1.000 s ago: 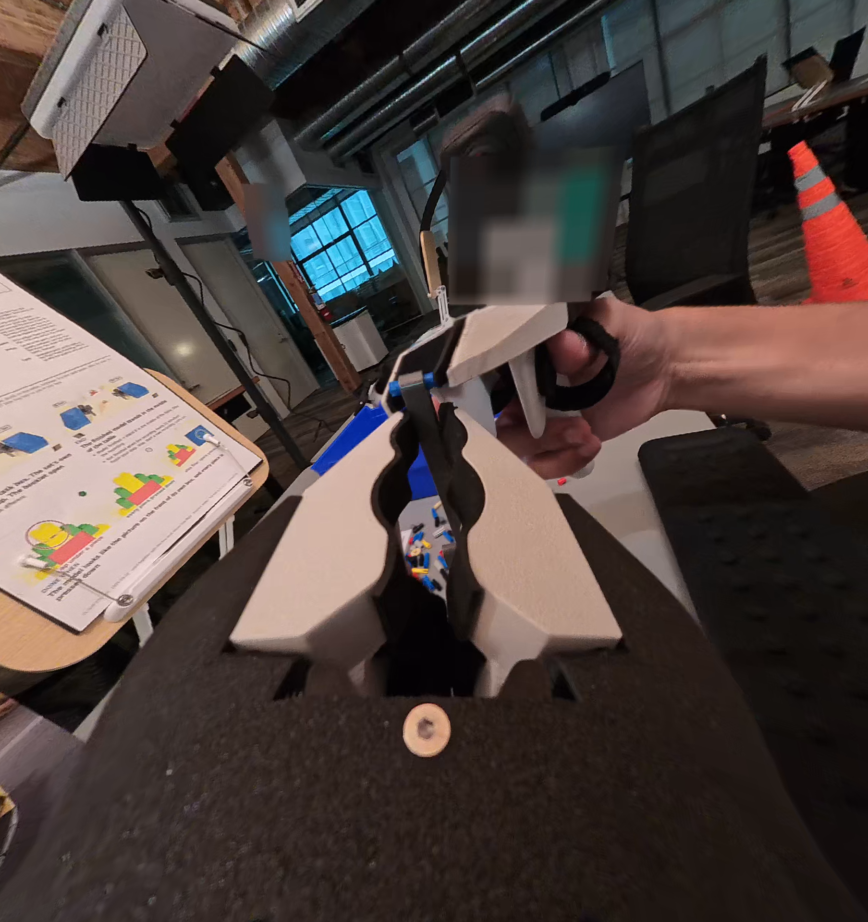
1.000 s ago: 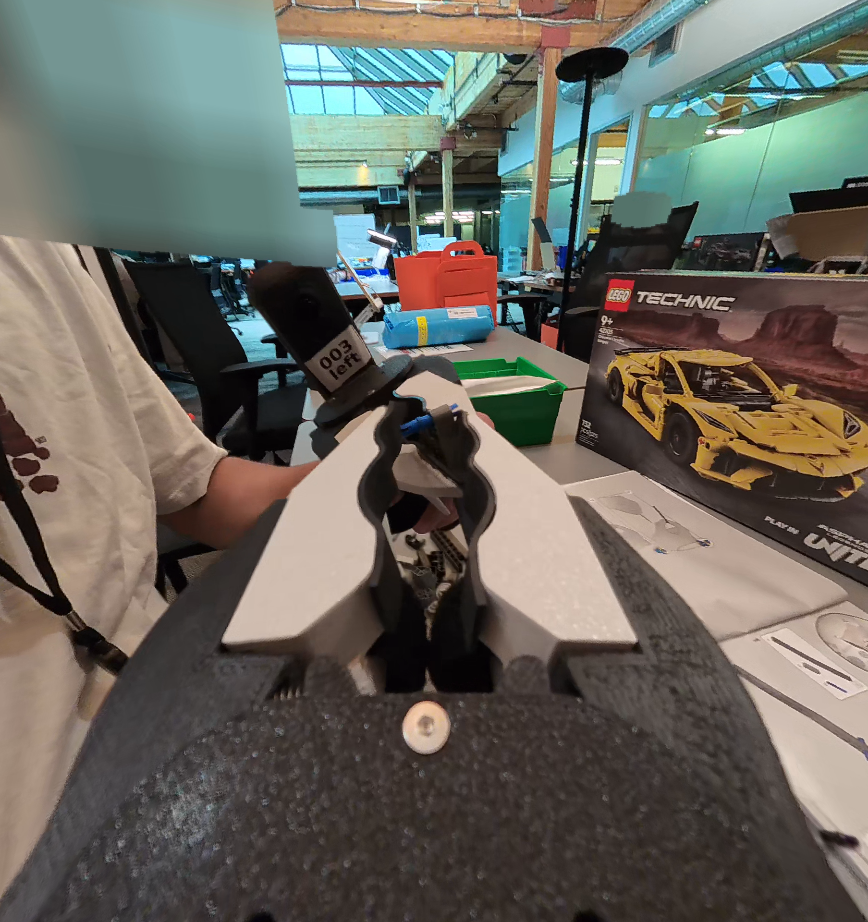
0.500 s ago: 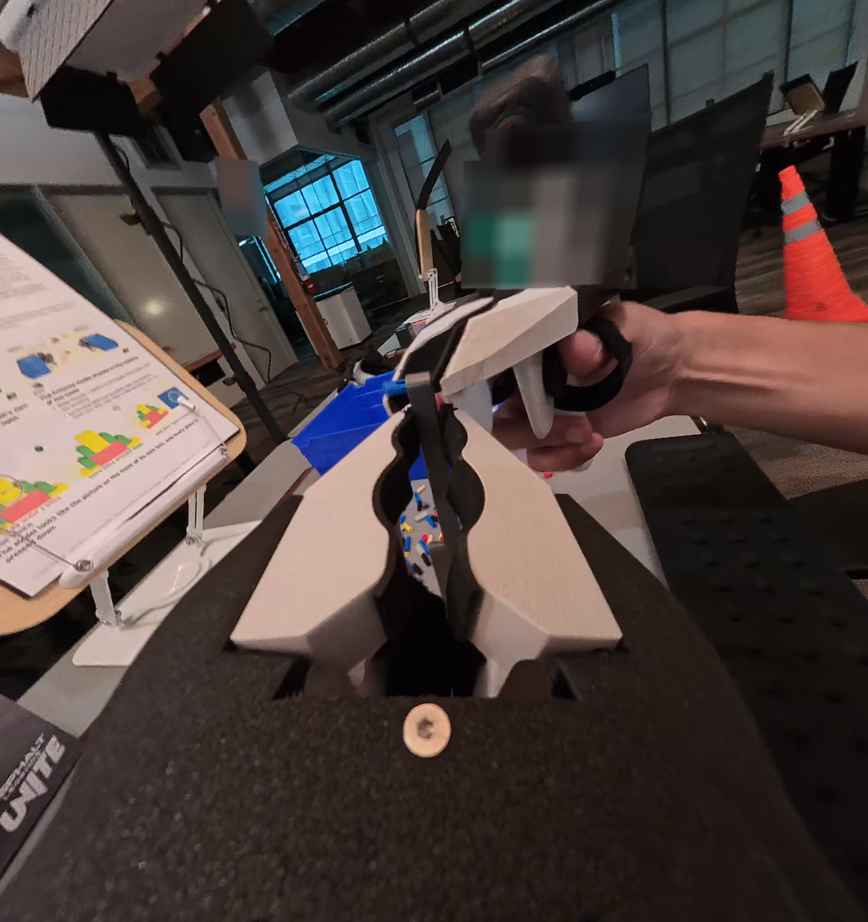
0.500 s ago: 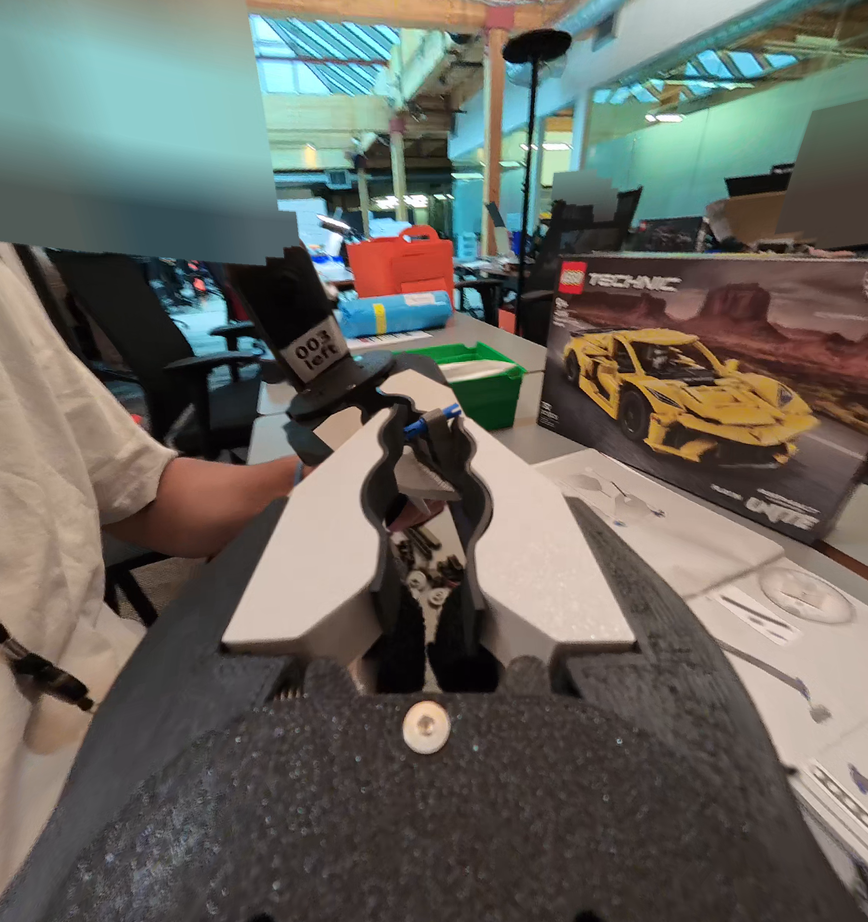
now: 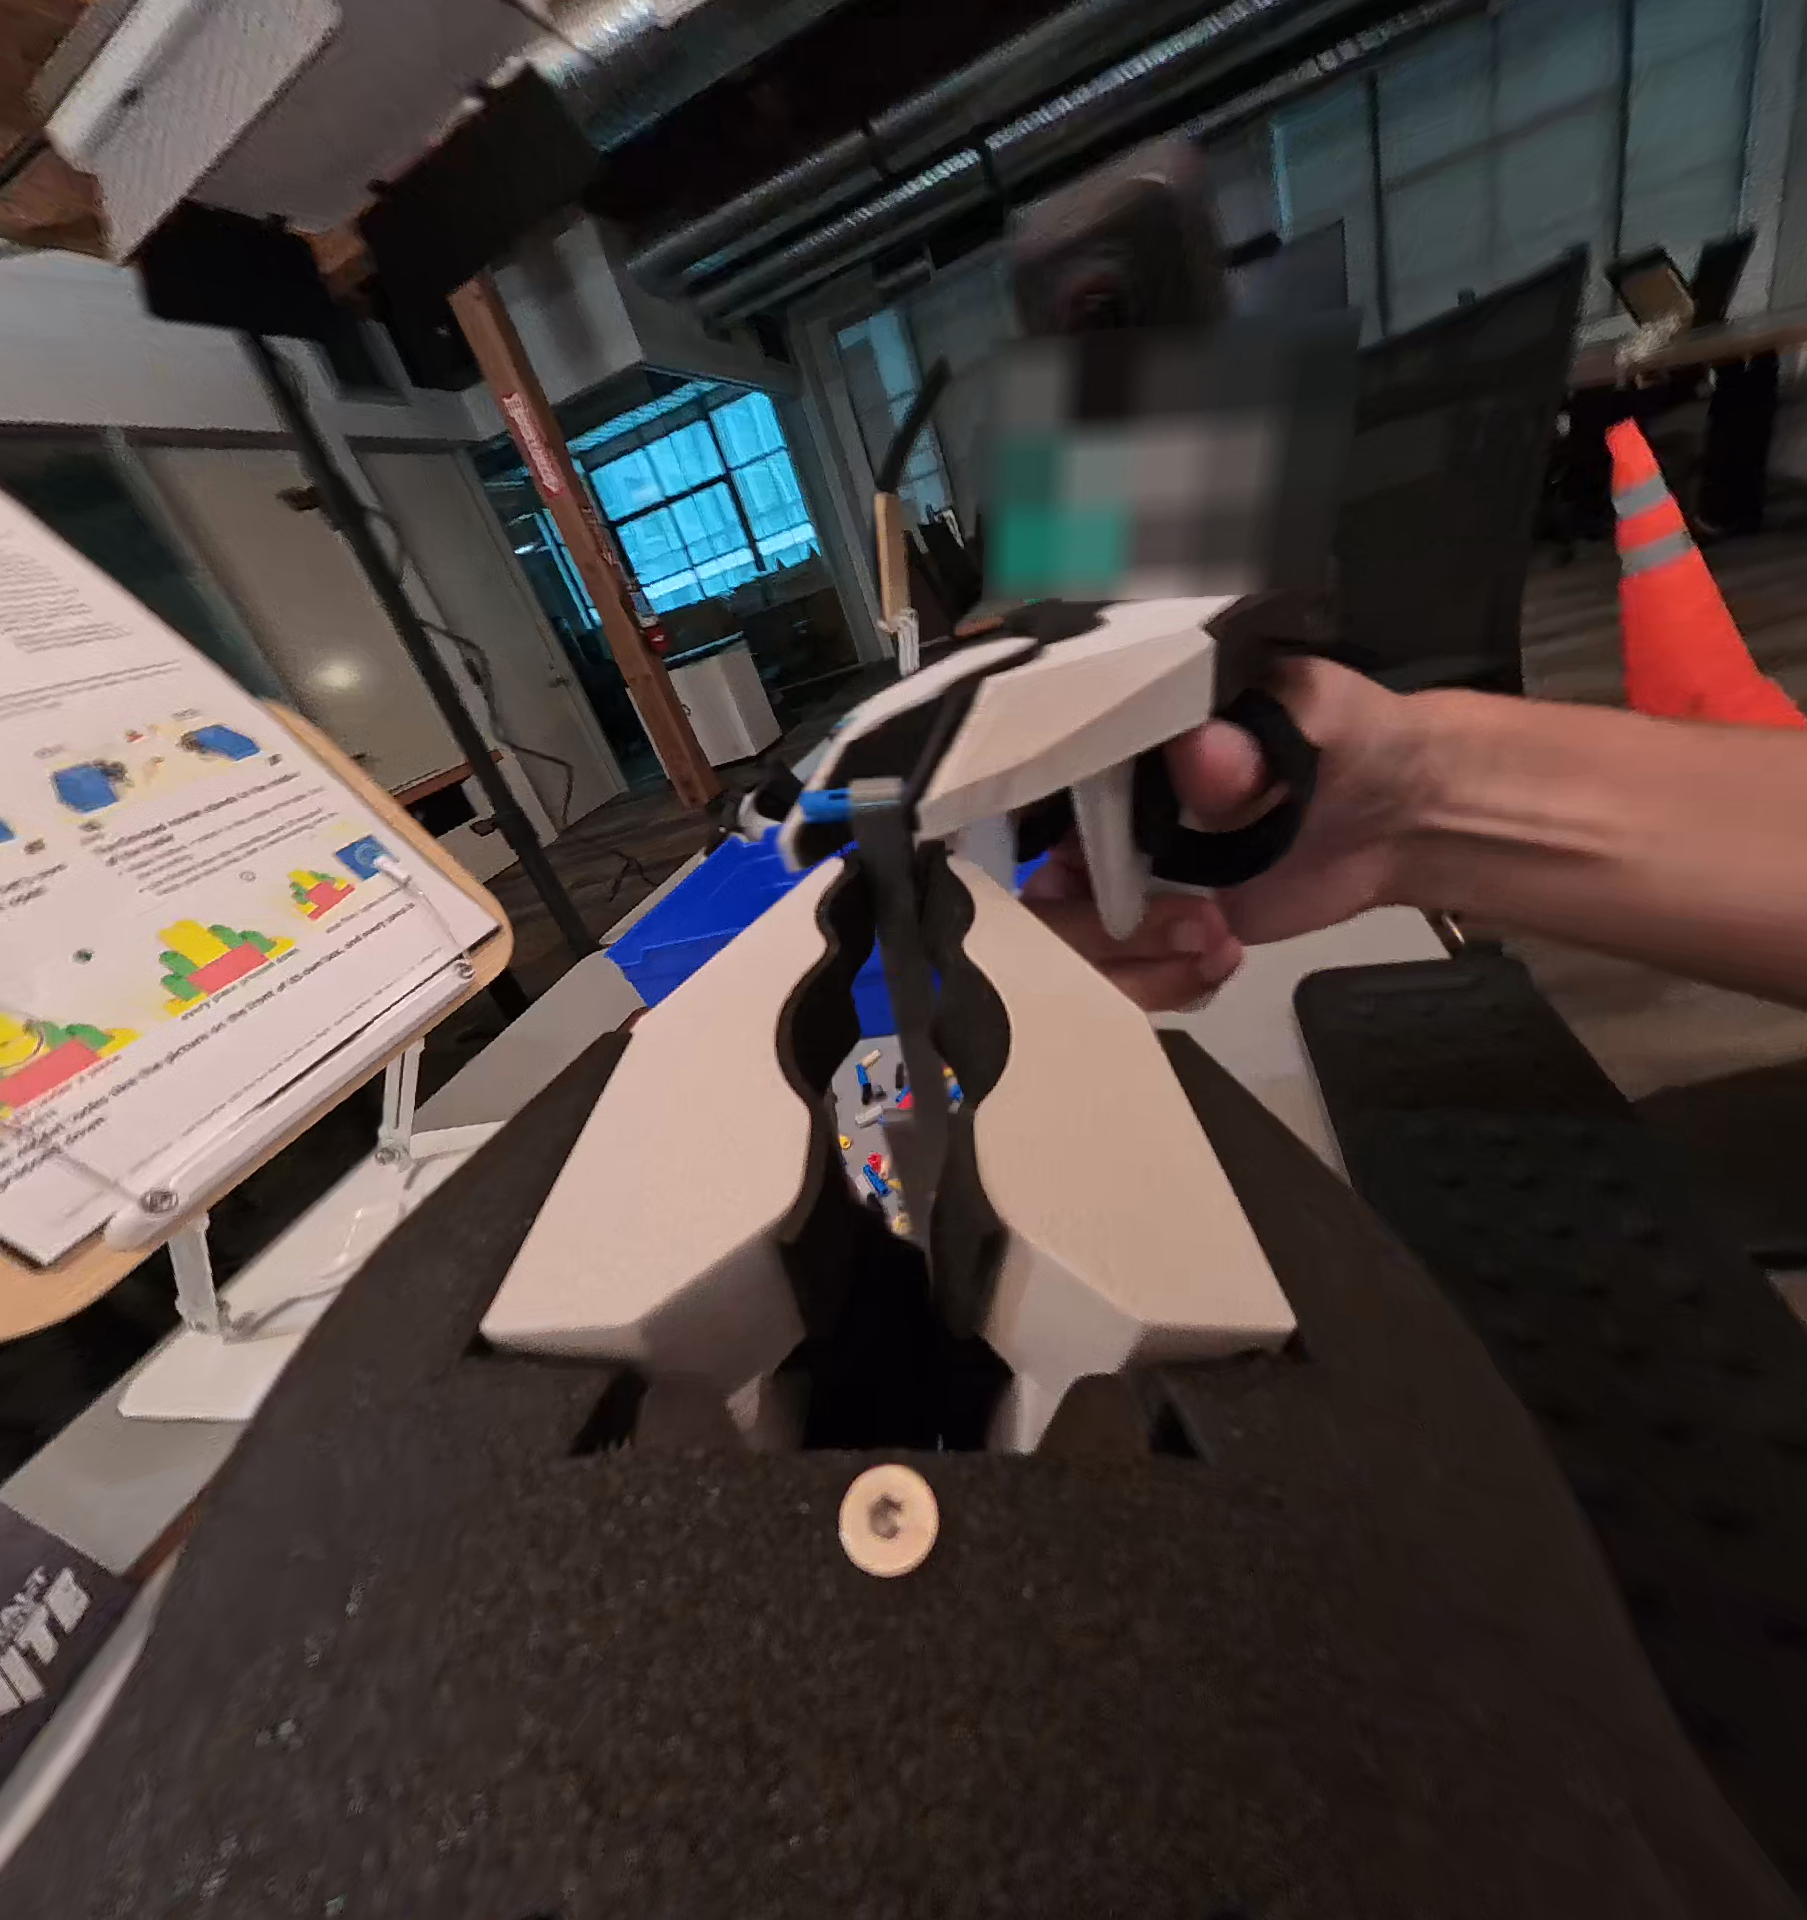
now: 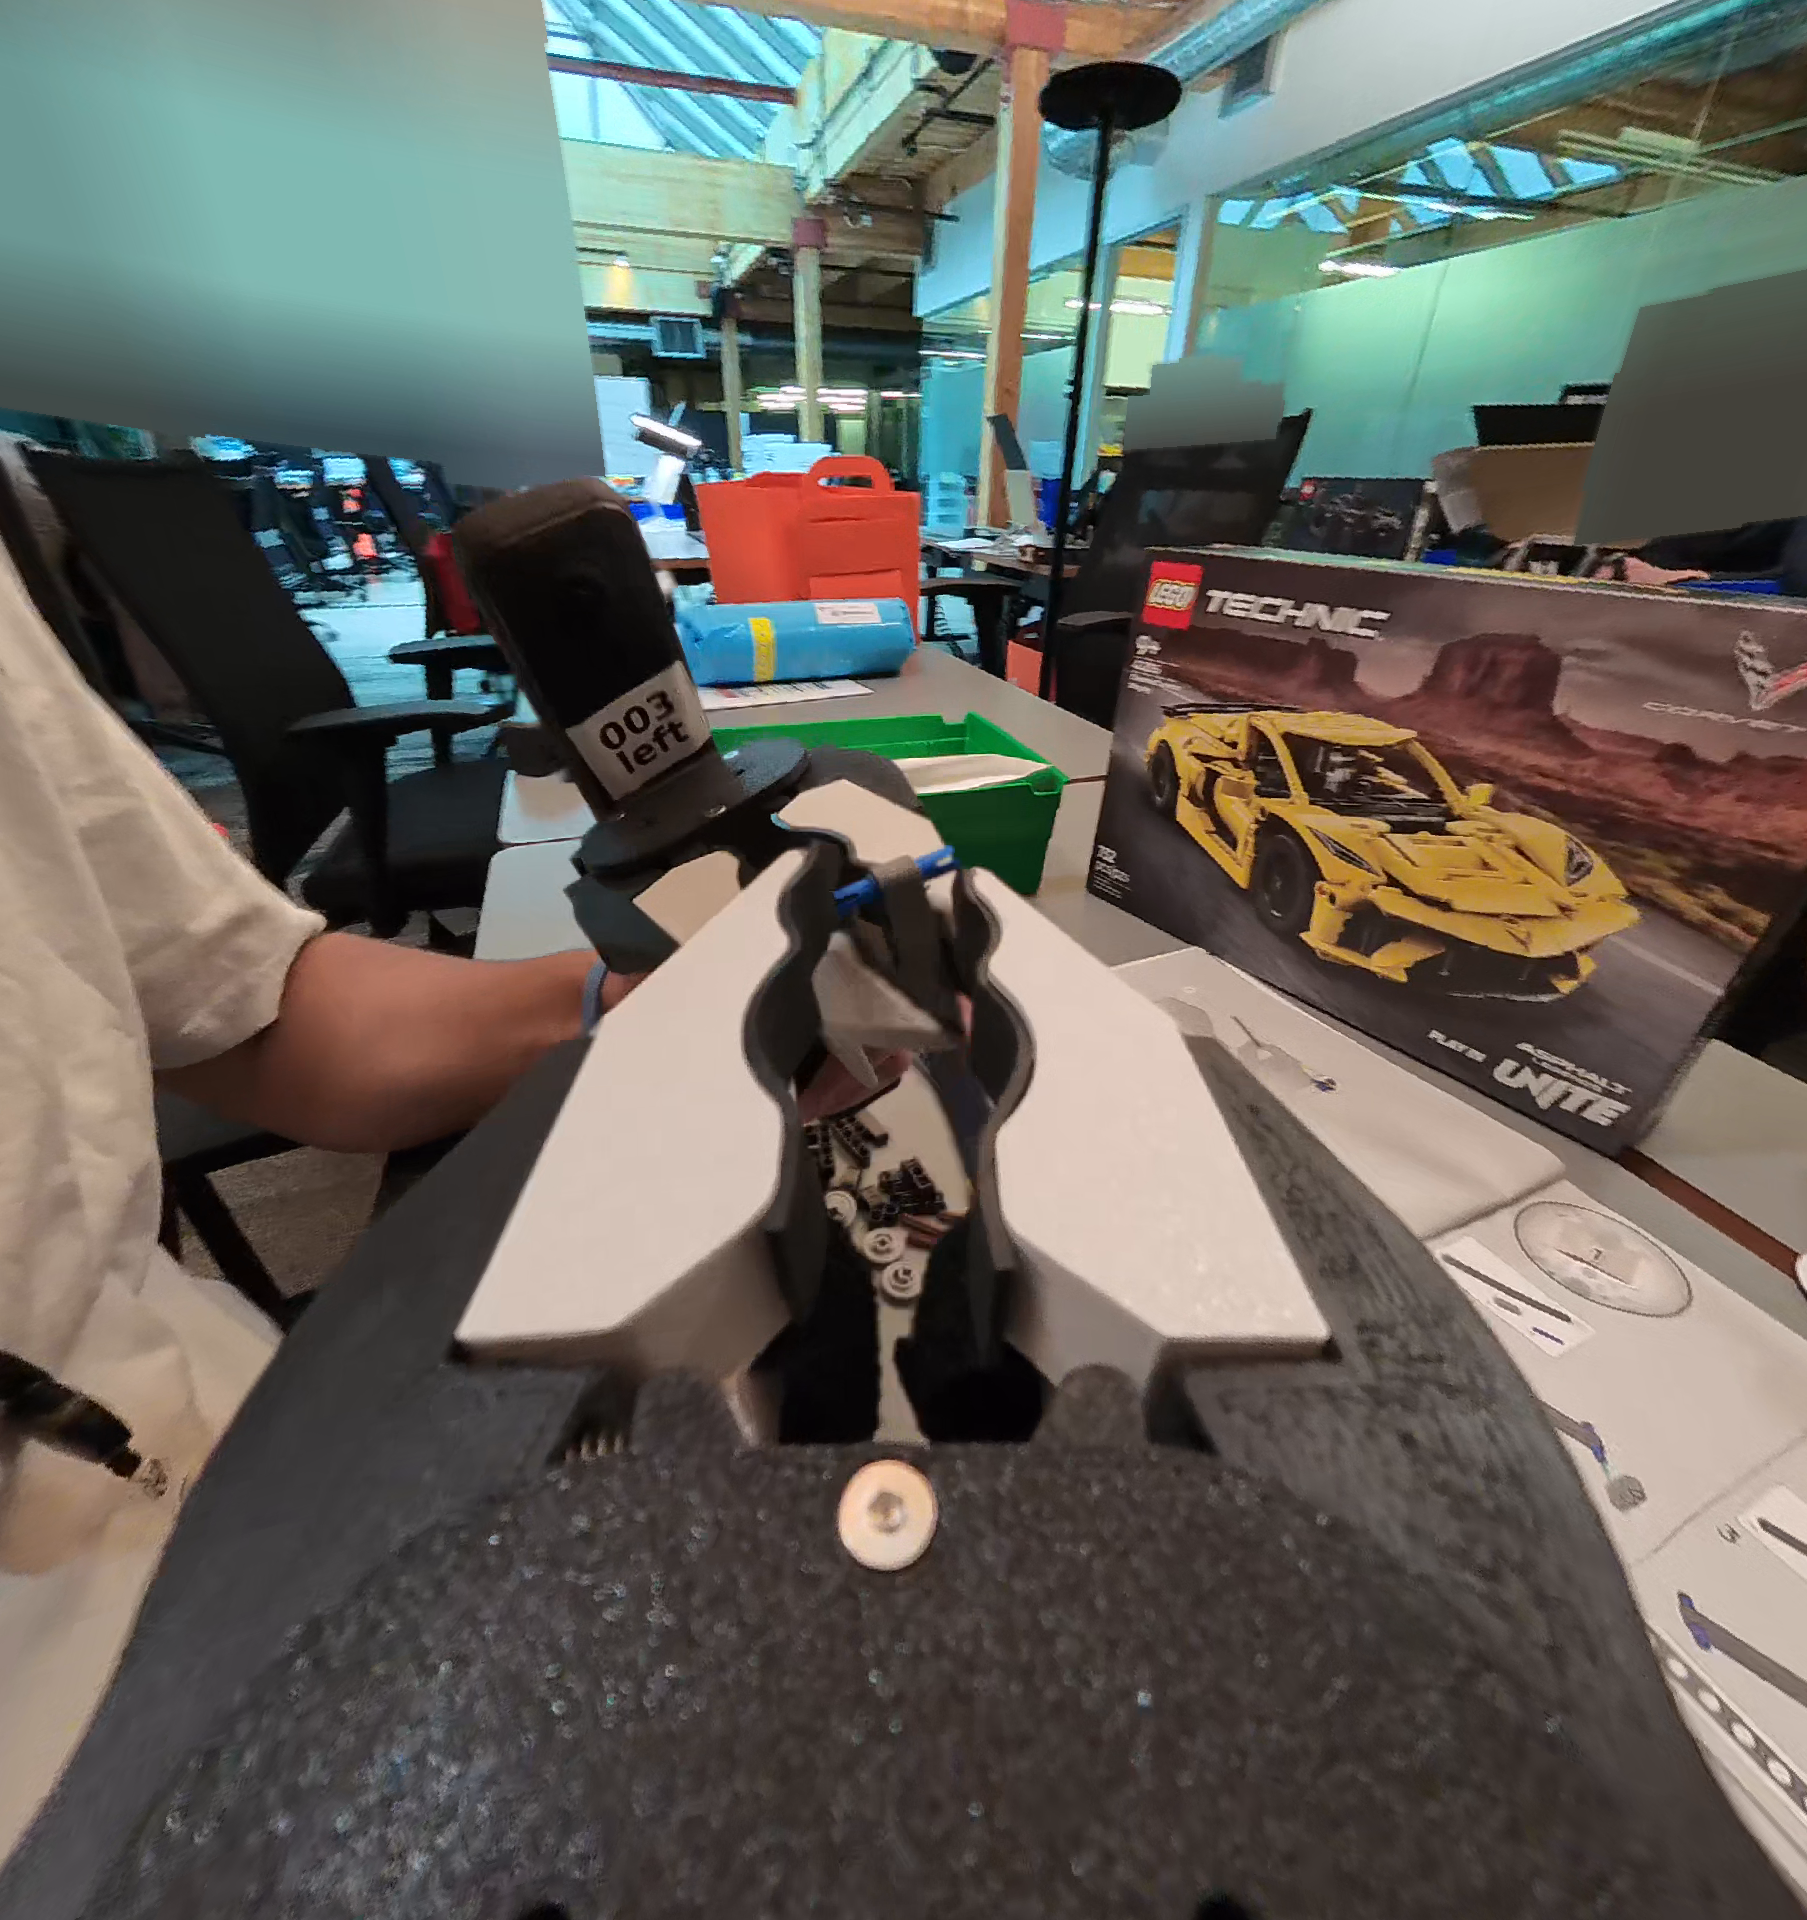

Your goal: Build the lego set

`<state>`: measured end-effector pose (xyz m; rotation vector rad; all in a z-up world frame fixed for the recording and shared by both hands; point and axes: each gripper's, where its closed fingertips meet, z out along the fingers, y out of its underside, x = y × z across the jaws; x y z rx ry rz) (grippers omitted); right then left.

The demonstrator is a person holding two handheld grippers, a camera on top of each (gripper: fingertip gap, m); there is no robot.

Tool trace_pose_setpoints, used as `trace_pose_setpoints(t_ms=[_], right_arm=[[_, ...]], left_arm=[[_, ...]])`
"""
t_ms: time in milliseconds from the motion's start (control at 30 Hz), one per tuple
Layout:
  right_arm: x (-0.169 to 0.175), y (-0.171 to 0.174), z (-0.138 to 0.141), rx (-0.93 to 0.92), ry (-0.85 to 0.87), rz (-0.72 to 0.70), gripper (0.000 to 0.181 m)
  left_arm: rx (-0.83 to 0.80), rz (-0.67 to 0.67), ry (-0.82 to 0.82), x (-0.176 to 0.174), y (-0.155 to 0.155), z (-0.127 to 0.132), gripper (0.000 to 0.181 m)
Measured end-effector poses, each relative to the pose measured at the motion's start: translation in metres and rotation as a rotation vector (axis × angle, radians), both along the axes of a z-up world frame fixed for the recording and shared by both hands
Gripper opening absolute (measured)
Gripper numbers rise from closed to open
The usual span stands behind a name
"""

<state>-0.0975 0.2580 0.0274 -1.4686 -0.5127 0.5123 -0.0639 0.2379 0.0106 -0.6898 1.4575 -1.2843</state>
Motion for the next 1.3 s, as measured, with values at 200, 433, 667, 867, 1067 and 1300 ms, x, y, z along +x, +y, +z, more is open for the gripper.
trace_pose_setpoints(t_ms=[200, 433, 667, 867, 1067, 1300], right_arm=[[0.027, 0.019, -0.024, -0.003, -0.191, -0.323, 0.035], [0.047, 0.043, -0.078, -0.076, -0.549, -0.737, 0.008], [0.067, 0.027, -0.101, -0.001, -1.055, -0.683, 0.007], [0.061, 0.017, -0.149, 0.009, -1.292, -0.554, 0.007], [0.055, 0.007, -0.195, -0.005, -1.370, -0.421, 0.007], [0.043, 0.005, -0.189, 0.087, -1.443, -0.425, 0.007]], left_arm=[[-0.370, 0.093, -0.040, 0.002, 0.050, 0.016, 0.007], [-0.634, 0.037, -0.046, -0.001, 0.076, 0.018, 0.007], [-0.535, 0.045, 0.201, -0.022, 0.057, -0.045, 0.007], [-0.232, 0.226, 0.512, -0.057, 0.061, -0.112, 0.038], [-0.164, 0.141, 0.672, -0.072, 0.046, -0.127, 0.030], [0.037, 0.049, 1.042, -0.043, 0.028, -0.179, 0.020]])
